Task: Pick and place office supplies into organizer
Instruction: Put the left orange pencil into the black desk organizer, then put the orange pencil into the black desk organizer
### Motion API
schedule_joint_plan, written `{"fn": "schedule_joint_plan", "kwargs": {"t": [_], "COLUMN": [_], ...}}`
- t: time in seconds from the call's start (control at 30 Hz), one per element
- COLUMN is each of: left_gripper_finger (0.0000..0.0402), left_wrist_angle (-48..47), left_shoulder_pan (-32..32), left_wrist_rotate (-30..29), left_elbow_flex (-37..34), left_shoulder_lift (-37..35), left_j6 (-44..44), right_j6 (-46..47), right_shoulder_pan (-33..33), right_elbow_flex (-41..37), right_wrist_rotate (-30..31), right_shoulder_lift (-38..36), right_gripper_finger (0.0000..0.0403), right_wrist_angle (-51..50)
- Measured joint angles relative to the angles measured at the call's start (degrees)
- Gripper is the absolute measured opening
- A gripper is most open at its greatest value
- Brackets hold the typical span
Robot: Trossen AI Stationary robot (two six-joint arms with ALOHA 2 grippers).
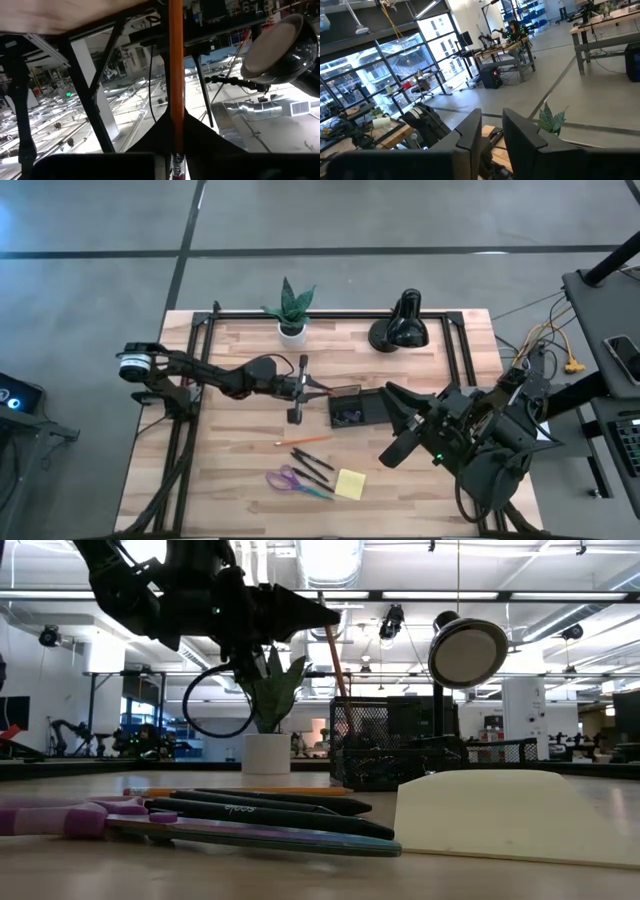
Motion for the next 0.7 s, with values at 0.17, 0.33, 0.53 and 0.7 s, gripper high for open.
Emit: {"fn": "schedule_joint_plan", "kwargs": {"t": [0.17,0.33,0.53,0.7], "left_gripper_finger": [0.0051,0.0114,0.0174,0.0195], "left_wrist_angle": [1.0,3.2,8.6,19.1], "left_shoulder_pan": [0.5,0.9,1.0,0.5], "left_wrist_rotate": [1.5,3.3,3.9,5.4], "left_elbow_flex": [0.0,0.0,0.1,0.3], "left_shoulder_lift": [0.0,0.0,0.0,-0.7], "left_j6": [-0.3,-1.3,-1.3,13.4], "right_j6": [0.0,0.0,0.0,0.0], "right_shoulder_pan": [0.0,0.0,0.0,0.0], "right_elbow_flex": [0.0,0.0,0.0,0.0], "right_wrist_rotate": [0.0,0.0,0.0,0.0], "right_shoulder_lift": [0.0,0.0,0.0,0.0], "right_gripper_finger": [0.0069,0.0076,0.0079,0.0072], "right_wrist_angle": [0.0,0.0,0.0,0.0]}}
